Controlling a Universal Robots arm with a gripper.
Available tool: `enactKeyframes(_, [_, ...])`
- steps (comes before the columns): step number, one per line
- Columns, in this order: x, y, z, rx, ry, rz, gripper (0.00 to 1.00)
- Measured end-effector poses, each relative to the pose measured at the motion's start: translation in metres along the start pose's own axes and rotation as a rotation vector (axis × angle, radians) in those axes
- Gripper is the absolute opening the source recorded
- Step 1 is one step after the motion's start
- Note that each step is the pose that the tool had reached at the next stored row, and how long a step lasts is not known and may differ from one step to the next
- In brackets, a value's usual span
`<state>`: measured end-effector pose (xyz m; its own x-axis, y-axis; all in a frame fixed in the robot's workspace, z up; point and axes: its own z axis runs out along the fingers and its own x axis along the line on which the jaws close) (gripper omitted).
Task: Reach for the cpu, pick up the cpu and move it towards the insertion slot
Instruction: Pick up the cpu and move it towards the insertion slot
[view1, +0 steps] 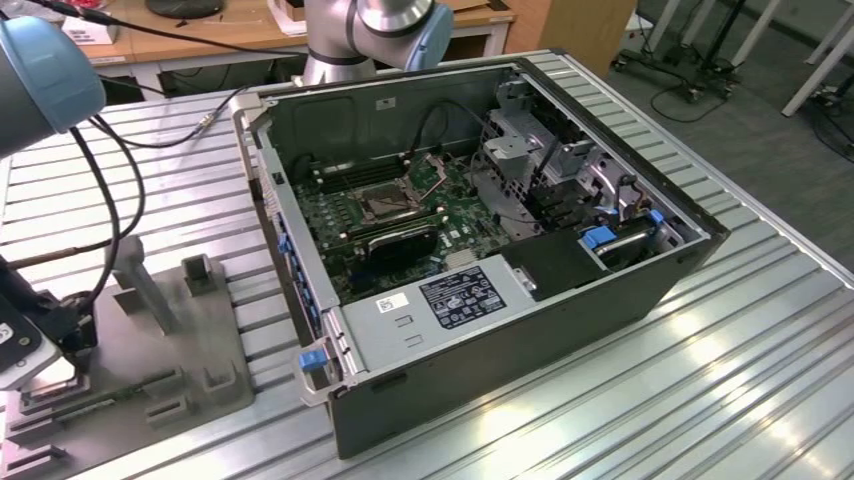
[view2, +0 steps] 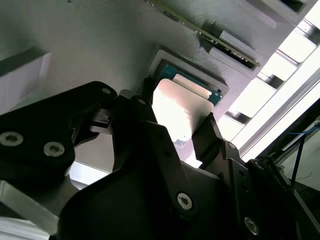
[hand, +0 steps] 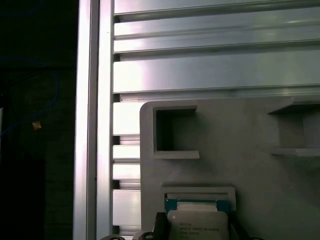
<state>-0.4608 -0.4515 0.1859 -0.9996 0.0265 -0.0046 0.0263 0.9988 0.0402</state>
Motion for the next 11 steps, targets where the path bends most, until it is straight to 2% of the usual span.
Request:
enactKeyframes(3, [0.0,0.0002,-0.004,0.0001,0.0,0.0,0.55])
enactKeyframes(11, [0.0,0.0002,-0.0054,0.0002,0.0001,0.0,0.55])
